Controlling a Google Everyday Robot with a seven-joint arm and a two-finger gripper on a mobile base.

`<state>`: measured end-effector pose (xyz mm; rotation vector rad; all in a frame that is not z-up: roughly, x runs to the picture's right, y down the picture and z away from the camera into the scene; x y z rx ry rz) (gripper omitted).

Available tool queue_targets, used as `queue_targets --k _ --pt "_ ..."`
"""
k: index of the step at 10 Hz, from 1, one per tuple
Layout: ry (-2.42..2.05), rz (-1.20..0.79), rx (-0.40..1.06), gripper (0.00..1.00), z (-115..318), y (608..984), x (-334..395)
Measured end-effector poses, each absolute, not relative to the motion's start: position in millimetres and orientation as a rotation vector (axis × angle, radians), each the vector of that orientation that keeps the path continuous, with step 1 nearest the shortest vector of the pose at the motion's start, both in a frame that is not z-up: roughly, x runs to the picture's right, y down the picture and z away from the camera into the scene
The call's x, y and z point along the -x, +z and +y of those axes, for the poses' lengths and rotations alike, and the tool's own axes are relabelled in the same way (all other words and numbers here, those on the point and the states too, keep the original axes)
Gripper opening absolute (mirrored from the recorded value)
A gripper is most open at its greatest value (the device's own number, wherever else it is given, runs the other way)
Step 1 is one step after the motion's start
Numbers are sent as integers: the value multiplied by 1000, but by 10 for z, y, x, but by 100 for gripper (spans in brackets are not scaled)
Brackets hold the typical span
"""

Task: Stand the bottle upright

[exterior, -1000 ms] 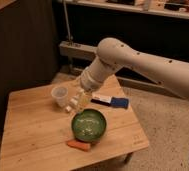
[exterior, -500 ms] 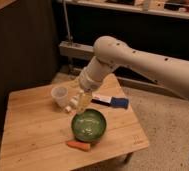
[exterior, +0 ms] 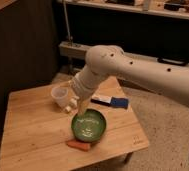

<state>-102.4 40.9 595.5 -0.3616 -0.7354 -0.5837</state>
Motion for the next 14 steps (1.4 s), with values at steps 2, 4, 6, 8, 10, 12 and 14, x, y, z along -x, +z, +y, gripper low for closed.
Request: queue_targets --k 2,4,6,8,10,12,14 --pt "-606 -737 352 80 413 5963 1028" --pt "-640 -689 357 80 410 5984 1043" --pt "-749 -471 333 80 275 6145 1106" --pt "-842 -295 292 80 144 6448 1166" --pt "-866 -253 306 80 159 6817 1049" --pt "-861 -361 377 80 226 7176 1040" --pt "-831 -473 462 80 241 7410 972"
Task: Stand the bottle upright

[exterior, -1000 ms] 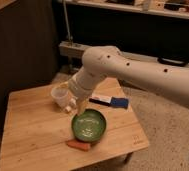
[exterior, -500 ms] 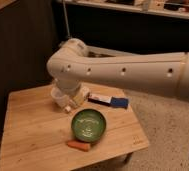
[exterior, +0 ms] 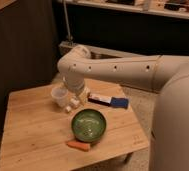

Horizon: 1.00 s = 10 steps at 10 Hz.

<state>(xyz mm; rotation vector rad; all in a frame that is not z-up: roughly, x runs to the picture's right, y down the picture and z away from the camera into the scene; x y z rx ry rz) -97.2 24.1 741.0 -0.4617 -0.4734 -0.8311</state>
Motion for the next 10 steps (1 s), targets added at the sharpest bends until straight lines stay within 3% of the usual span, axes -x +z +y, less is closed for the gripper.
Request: queue_targets --k 3,10 --pt "-812 -552 541 80 266 7590 1064" --pt "-814 -515 655 80 546 7856 815"
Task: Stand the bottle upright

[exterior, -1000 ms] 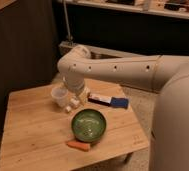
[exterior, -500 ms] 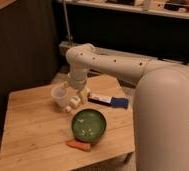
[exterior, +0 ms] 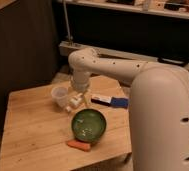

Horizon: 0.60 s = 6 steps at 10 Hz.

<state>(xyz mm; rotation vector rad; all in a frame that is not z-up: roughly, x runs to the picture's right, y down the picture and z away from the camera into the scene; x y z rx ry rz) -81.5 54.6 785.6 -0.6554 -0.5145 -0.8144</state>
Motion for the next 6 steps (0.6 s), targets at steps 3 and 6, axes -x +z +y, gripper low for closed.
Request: queue_targets --k 3,6 --pt "-847 -491 677 80 662 7984 845" --pt "-821 -498 652 80 664 7998 854"
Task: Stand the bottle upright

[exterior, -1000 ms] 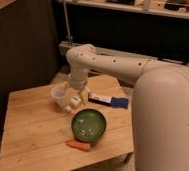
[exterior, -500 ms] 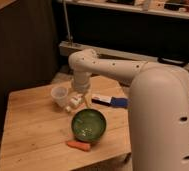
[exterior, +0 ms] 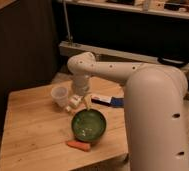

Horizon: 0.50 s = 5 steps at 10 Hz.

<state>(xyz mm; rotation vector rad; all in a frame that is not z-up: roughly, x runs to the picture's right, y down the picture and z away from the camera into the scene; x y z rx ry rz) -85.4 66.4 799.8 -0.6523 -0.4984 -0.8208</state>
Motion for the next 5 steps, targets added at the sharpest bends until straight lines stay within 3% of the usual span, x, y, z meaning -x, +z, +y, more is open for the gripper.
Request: queue_targets --k 1,3,5 --pt "-817 -507 636 76 670 7985 909" --pt "-815 -528 604 58 676 7964 1066" --pt "-823 -539 599 55 712 7983 1189"
